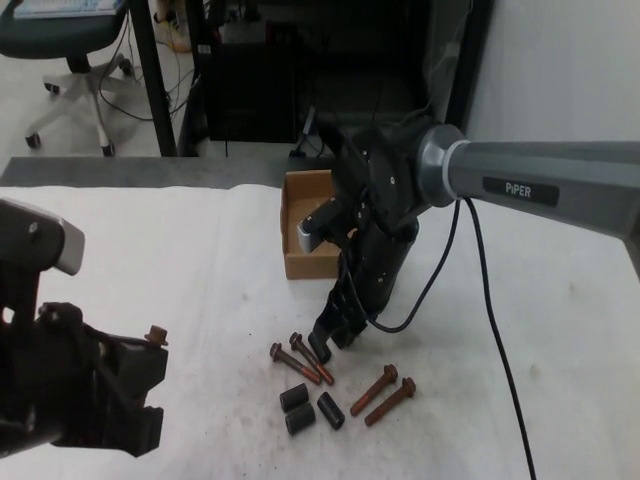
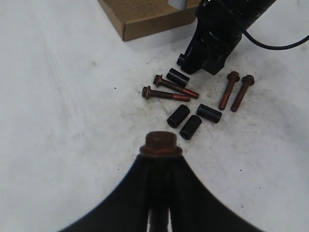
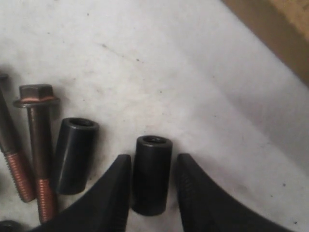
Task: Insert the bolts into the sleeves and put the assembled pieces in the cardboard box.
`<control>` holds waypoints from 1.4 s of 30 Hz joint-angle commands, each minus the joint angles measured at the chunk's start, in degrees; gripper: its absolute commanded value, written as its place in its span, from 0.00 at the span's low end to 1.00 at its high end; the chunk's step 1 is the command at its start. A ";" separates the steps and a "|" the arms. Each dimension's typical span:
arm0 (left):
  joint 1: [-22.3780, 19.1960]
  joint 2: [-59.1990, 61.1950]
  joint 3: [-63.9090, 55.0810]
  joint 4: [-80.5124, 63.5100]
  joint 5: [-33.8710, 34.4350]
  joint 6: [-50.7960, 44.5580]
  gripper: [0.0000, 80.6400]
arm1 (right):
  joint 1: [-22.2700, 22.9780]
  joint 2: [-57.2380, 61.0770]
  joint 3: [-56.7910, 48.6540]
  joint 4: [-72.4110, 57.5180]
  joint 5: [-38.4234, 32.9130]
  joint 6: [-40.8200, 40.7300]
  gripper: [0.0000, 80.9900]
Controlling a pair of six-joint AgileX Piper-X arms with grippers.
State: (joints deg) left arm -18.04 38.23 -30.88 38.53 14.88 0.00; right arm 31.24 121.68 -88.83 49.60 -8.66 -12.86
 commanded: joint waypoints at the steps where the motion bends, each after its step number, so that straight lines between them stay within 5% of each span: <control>1: 0.07 -0.49 -0.19 -1.04 -0.61 0.00 0.00 | 0.17 1.14 -0.08 0.52 -0.20 -0.45 0.27; 4: 0.07 -0.49 -0.19 -1.04 -2.08 0.00 0.00 | 0.17 1.45 -0.08 2.42 -0.20 -0.36 0.00; 11: 0.07 -0.49 -0.19 -6.24 -0.37 -0.55 0.00 | -0.18 -2.98 -0.28 7.02 -0.45 0.45 0.01; 15: 0.07 -0.49 -0.19 -21.60 18.22 -1.74 0.00 | -1.17 -9.69 0.07 8.82 -2.54 3.45 0.01; 19: 0.07 0.93 -0.19 -42.24 31.12 -11.30 0.00 | -3.28 -17.57 0.45 8.02 -15.24 5.14 0.01; 25: 0.07 5.92 -0.19 -61.06 36.82 -20.36 0.00 | -6.99 -33.25 10.72 -1.16 -30.61 8.10 0.01; 32: -0.29 13.16 -0.19 -66.79 38.97 -25.60 0.00 | -7.20 -56.05 36.17 -25.21 -42.39 8.74 0.01; 42: -1.43 21.30 -0.19 -89.84 34.95 -35.26 0.00 | 5.18 -68.38 65.30 -69.77 -16.14 6.42 0.01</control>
State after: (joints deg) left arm -19.12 59.43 -30.76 -46.24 51.27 -32.92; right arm 34.51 53.15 -26.57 -10.95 -30.51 -4.76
